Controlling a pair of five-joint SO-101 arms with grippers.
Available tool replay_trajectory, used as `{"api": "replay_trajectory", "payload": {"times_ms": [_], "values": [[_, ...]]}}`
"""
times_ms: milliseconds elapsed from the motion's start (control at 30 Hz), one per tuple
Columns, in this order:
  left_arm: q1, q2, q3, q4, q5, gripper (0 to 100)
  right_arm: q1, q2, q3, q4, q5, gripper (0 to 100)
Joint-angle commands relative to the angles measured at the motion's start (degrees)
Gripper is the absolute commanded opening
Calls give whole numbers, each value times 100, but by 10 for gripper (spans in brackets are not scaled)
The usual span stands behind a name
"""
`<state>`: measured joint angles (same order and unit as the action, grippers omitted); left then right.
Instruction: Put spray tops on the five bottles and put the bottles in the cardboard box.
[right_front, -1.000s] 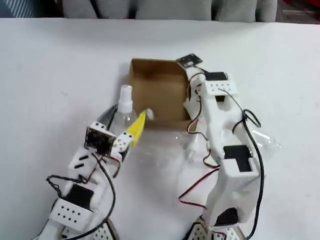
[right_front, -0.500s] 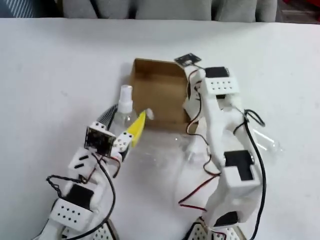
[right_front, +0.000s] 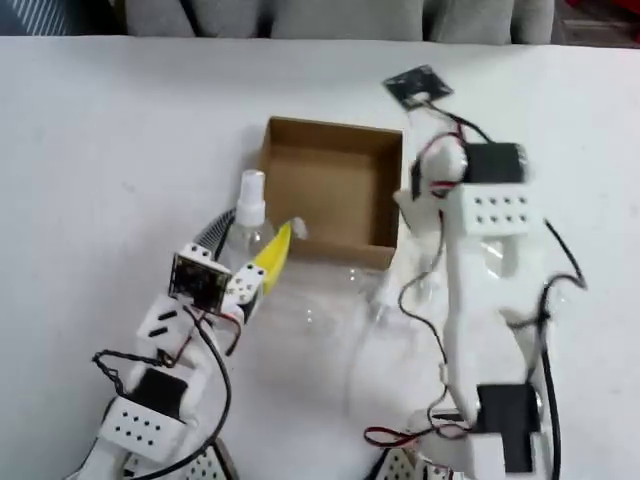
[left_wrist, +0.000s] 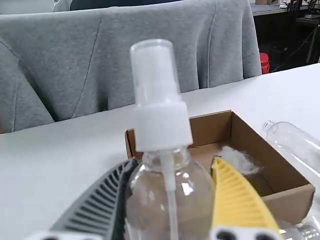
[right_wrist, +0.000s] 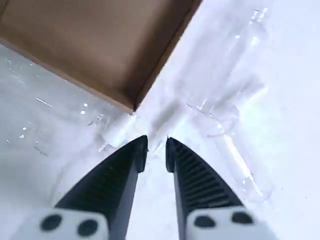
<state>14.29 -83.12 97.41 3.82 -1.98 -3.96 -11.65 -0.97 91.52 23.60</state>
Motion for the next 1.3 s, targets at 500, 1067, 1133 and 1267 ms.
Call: {"api": "replay_trajectory", "payload": {"times_ms": [500,1067,1133,1267], "values": [[-514,-84,-1284,-167,-9,22,1473,-1930,4730,-2457,-440,27],[-470,4154,-5178,-202,0,22,2088,-2501,6532,-3749,-862,30],[-470,4699,-5582,-202,0,22,2167,-2501,6532,-3749,-862,31],[-470,5692,-6312,-202,53,21,2149,-2457,6602,-3952,-853,31]]}}
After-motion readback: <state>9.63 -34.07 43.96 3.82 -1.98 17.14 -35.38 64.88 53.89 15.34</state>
